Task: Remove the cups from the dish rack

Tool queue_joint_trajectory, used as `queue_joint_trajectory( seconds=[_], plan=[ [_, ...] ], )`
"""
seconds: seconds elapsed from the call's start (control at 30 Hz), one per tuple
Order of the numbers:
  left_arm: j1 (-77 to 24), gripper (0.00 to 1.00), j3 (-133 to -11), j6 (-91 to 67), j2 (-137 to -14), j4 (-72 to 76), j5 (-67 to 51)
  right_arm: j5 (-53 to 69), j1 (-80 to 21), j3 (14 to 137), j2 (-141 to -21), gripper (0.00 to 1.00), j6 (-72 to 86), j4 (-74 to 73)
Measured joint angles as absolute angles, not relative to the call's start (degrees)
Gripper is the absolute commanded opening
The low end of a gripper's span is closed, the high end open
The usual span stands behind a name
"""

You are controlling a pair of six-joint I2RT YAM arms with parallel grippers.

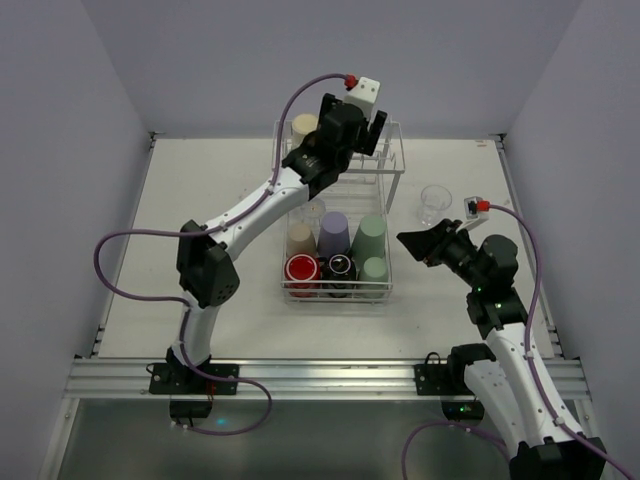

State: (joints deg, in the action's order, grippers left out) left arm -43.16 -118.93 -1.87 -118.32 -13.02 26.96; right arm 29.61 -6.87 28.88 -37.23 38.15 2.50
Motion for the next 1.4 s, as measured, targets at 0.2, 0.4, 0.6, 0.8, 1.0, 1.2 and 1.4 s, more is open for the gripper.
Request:
queue_joint_trajectory(
  seconds=[0.2,0.4,0.6,0.8,1.0,1.2,1.4],
  plan=[
    [-43.3,0.85,-122.3,-1.8,-118.6,-13.7,27.3,29.6,-7.4,28.9,-37.8,0.35,38.2,2.7],
    [-43.3,0.72,-125.9,-1.8,-119.5,-16.6,30.0,29.6,-7.9,28.9,-38.0,0.35,38.2,2.8],
    [-43.3,0.7,-133.0,-1.9,-124.2,-22.0,32.2,29.6,-8.3,28.9,-38.2,0.35,38.2,2.9],
    [-43.3,0.77,-133.3,-1.8,-126.0,-25.6,34.9,29.6,-8.3,28.9,-38.2,0.35,38.1,2.9],
    [-43.3,0.82,-133.3,-1.9,-126.0,-26.1,35.8,29.6,-8.5,28.9,-38.2,0.35,38.1,2.9],
    [-43.3,0.8,-133.3,-2.0,-126.0,-26.2,35.8,29.6,-8.6,28.9,-38.2,0.35,38.1,2.9],
    [-43.3,0.77,-133.2,-2.5,-126.0,-26.3,35.8,29.6,-8.6,28.9,-38.2,0.35,38.1,2.9]
  ],
)
